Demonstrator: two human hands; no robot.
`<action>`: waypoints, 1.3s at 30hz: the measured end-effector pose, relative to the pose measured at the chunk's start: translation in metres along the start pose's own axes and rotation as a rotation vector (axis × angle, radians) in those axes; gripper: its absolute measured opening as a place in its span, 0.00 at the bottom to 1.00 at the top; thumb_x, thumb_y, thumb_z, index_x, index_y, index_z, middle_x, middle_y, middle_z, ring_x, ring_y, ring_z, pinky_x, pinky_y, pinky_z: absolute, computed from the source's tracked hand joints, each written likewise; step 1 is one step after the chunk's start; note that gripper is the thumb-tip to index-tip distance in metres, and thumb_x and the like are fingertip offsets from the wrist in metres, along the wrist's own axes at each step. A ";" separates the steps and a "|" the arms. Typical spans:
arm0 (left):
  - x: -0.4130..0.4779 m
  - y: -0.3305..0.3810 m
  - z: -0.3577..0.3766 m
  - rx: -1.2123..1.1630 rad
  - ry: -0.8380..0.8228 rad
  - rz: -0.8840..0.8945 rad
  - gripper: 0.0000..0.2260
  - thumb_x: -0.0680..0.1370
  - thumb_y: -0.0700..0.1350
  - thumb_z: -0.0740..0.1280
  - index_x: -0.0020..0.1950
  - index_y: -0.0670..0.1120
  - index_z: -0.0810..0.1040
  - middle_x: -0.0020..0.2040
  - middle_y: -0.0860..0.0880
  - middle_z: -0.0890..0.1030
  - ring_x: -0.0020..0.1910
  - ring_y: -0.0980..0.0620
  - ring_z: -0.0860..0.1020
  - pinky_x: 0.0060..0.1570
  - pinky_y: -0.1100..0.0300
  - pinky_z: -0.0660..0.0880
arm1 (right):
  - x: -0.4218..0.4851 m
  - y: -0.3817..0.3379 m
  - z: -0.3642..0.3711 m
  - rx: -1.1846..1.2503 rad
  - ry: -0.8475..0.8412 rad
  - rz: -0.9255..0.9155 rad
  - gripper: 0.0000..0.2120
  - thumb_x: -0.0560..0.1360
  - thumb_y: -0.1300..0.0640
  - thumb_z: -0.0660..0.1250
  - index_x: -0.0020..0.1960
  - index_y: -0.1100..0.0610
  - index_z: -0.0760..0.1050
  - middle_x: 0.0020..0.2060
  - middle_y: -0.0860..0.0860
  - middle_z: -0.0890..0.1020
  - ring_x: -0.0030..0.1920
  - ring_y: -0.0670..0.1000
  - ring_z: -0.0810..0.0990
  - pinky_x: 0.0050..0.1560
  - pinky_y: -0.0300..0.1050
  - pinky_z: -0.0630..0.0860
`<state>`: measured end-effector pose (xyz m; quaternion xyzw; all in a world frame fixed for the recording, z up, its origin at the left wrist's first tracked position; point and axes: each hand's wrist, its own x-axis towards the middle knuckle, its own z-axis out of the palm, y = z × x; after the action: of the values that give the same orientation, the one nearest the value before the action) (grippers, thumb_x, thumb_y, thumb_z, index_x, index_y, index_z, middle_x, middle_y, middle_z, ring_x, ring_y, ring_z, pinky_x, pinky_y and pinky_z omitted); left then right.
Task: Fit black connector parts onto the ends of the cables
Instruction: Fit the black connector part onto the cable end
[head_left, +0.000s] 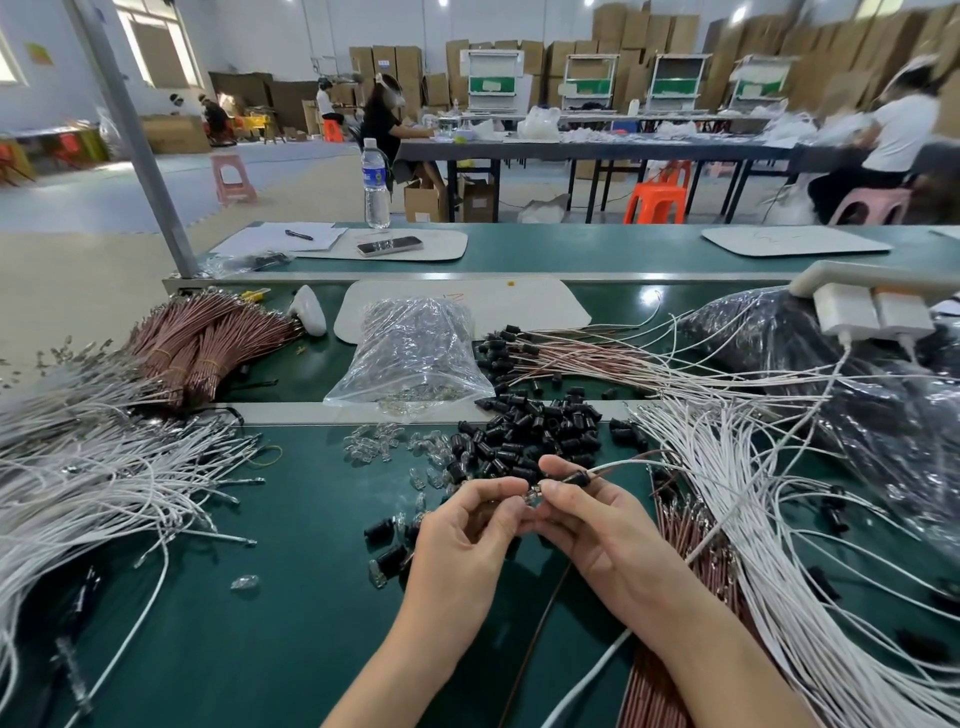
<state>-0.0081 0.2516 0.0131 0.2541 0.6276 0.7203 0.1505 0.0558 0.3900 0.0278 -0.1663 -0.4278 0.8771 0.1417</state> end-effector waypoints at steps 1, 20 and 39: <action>0.000 0.000 0.000 -0.003 -0.004 -0.003 0.07 0.81 0.36 0.68 0.55 0.44 0.83 0.47 0.48 0.87 0.48 0.52 0.86 0.51 0.66 0.79 | 0.000 0.000 0.000 0.002 0.000 0.003 0.14 0.66 0.64 0.72 0.52 0.61 0.84 0.36 0.61 0.83 0.37 0.55 0.86 0.44 0.47 0.85; -0.004 0.003 0.002 0.018 0.057 0.008 0.09 0.80 0.38 0.69 0.52 0.51 0.84 0.46 0.48 0.87 0.47 0.51 0.86 0.50 0.66 0.79 | 0.000 -0.001 0.001 -0.005 -0.005 0.032 0.16 0.65 0.63 0.73 0.52 0.62 0.80 0.33 0.56 0.81 0.32 0.49 0.81 0.39 0.41 0.82; -0.006 0.004 0.002 0.042 0.061 0.034 0.07 0.81 0.38 0.69 0.54 0.48 0.83 0.47 0.50 0.87 0.47 0.53 0.86 0.50 0.65 0.79 | 0.000 0.001 0.000 0.000 -0.012 0.010 0.17 0.64 0.63 0.74 0.53 0.61 0.80 0.34 0.56 0.82 0.33 0.50 0.83 0.39 0.42 0.82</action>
<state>-0.0011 0.2494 0.0162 0.2456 0.6426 0.7168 0.1136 0.0555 0.3893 0.0267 -0.1633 -0.4278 0.8787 0.1347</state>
